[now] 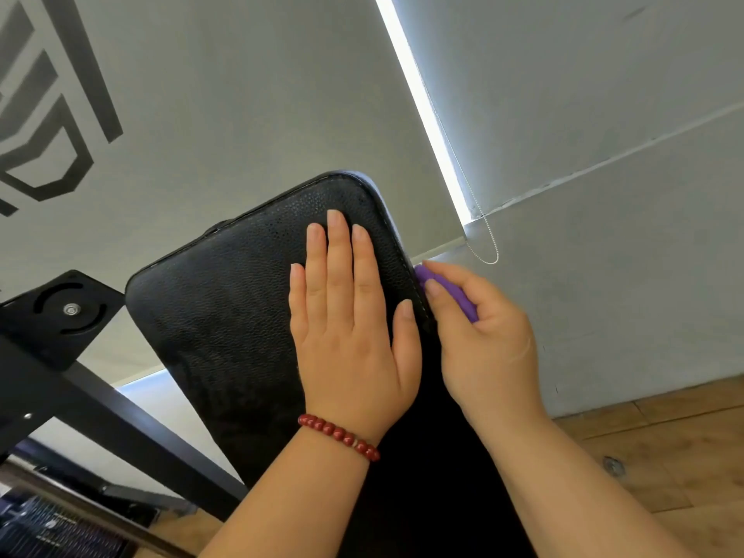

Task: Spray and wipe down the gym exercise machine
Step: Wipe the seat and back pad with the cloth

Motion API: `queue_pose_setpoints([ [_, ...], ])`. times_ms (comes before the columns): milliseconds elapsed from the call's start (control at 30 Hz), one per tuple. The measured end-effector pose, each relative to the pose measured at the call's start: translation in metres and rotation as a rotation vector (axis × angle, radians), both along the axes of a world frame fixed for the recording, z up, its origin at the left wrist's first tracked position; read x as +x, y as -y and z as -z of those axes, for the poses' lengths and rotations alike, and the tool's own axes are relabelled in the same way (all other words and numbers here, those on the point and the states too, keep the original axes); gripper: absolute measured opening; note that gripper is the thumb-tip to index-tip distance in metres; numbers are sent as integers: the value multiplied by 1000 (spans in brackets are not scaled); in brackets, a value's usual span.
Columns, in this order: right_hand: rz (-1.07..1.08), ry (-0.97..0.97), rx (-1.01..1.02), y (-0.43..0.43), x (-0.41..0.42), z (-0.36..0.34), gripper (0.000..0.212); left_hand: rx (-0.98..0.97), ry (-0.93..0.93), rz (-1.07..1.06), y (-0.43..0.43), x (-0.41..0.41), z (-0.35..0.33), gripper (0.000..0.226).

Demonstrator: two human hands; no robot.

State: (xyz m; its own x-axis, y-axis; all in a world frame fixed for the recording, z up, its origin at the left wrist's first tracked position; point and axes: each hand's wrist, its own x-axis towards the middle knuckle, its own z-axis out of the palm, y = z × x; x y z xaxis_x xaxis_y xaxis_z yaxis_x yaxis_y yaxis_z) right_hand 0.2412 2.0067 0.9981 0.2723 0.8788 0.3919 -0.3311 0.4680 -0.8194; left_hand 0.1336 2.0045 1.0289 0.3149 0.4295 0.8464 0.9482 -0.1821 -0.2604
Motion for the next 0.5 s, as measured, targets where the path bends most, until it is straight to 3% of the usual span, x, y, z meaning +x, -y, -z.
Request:
queue_pose_setpoints([
  [500,71,37,96,22,-2,20,33,-23,-61,39,6,-8,17,59],
])
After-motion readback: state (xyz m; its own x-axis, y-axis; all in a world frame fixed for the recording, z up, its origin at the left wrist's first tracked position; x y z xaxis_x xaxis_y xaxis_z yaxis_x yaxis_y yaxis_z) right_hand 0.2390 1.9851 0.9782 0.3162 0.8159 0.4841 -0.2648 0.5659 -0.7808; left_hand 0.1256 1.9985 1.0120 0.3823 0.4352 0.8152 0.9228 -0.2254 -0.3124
